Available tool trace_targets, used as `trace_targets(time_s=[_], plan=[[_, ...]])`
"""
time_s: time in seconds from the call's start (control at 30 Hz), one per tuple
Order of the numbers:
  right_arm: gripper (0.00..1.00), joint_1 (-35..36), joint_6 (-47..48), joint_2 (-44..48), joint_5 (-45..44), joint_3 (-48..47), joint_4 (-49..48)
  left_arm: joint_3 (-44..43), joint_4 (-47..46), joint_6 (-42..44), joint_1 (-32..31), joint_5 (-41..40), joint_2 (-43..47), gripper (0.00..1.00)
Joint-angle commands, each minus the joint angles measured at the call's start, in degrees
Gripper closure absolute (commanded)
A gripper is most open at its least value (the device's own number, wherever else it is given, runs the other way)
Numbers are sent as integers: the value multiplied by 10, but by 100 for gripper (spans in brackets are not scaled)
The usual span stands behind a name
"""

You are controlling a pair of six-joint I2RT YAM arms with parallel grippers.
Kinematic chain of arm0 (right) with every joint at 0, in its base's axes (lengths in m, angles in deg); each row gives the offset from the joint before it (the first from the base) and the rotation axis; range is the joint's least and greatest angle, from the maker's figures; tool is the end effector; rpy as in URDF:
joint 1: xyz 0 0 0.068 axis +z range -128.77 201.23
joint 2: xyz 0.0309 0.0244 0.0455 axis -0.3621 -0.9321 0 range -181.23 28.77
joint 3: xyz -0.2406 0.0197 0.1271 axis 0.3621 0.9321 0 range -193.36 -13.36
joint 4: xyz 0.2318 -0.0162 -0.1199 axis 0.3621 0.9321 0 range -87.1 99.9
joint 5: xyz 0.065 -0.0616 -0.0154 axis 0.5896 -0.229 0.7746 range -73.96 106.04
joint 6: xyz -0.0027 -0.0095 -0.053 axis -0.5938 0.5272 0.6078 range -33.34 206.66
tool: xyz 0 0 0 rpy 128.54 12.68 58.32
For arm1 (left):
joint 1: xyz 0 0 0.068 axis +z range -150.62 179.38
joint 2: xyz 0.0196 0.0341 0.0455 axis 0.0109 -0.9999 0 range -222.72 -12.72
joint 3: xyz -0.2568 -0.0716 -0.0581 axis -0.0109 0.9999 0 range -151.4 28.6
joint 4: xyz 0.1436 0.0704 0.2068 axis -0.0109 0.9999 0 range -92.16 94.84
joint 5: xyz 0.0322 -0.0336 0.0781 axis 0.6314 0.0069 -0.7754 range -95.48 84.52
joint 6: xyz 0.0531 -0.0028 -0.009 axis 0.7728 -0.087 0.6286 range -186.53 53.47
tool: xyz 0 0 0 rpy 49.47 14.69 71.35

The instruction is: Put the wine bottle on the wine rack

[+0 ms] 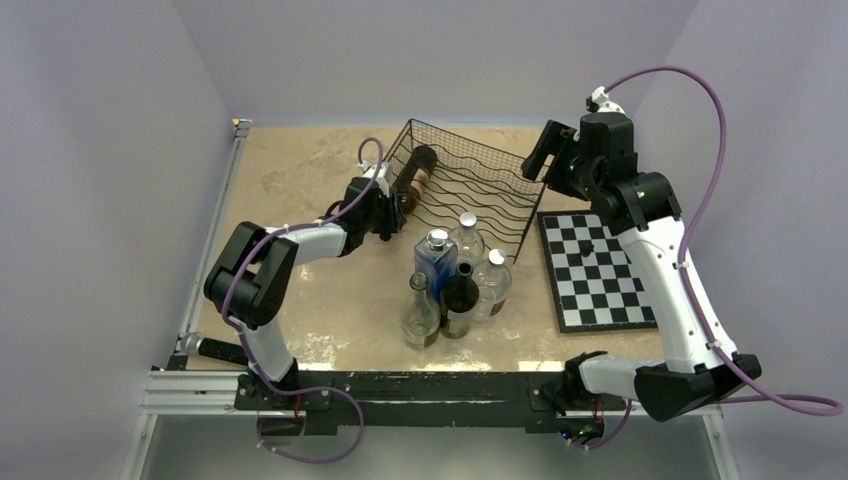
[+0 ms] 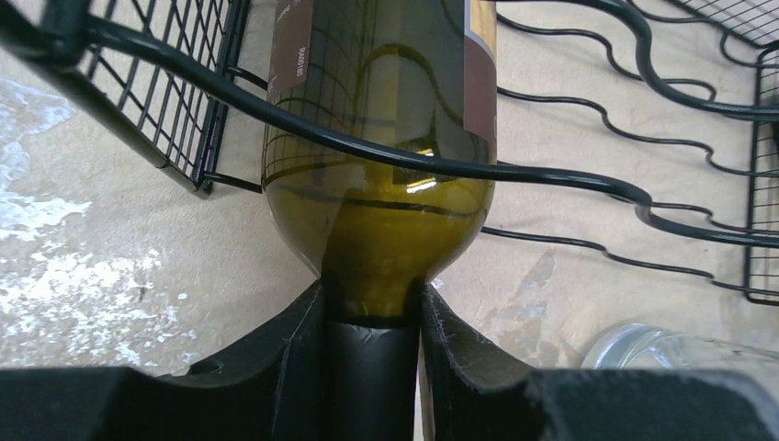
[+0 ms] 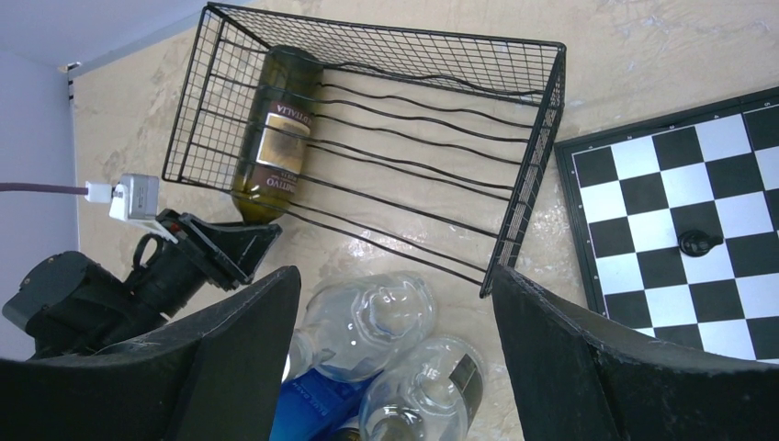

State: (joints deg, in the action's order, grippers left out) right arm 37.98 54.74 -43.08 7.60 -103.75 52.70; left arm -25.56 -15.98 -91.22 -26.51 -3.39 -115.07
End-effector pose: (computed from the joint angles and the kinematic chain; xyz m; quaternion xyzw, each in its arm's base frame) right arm 0.2355 0.0655 0.4425 0.1506 0.8567 0.1431 0.4721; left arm 0.3368 -0.1649 0.1669 0.0177 0.8842 -0.2138 0.4149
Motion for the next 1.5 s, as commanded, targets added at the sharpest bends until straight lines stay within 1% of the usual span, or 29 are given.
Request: trace_targets(time_s=[0.0, 0.07, 0.17, 0.43, 0.47, 0.53, 0.6, 0.67, 0.73, 0.87, 1.07, 1.2, 1.33, 1.47], plan=[[20, -3, 7, 19, -13, 3, -7, -36, -79, -68, 21, 31, -10, 69], [19, -4, 6, 19, -11, 4, -7, -41, -74, -76, 23, 40, -18, 61], [20, -3, 7, 19, -14, 4, -8, -42, -71, -81, 23, 41, -23, 53], [18, -4, 13, 18, -11, 4, -12, -23, -71, -78, 23, 34, -14, 35], [18, -3, 15, 17, -9, 3, -13, -21, -72, -77, 23, 34, -10, 31], [16, -3, 17, 15, -6, 3, -11, -17, -73, -74, 23, 32, -3, 17], [15, -3, 19, 11, -9, 0, -5, -15, -71, -71, 23, 31, 7, 9], [14, -3, 20, 5, -13, -4, 6, -13, -68, -68, 23, 28, 16, 4], [15, -4, 19, -2, -19, -6, 18, -9, -65, -66, 23, 24, 27, 2], [22, -6, 0, -23, -19, -9, 48, 7, -51, -63, 23, 15, 62, 1], [34, -16, -21, -42, -10, 29, 60, 30, -24, -61, 23, -14, 117, 1], [47, -27, -10, -70, 9, 51, 52, 27, 28, -50, 25, -51, 160, 1], [60, -31, 7, -107, 17, 56, 55, 23, 74, -47, 32, -69, 201, 1], [61, -31, 20, -122, 18, 78, 36, 17, 119, -47, 37, -72, 232, 1]])
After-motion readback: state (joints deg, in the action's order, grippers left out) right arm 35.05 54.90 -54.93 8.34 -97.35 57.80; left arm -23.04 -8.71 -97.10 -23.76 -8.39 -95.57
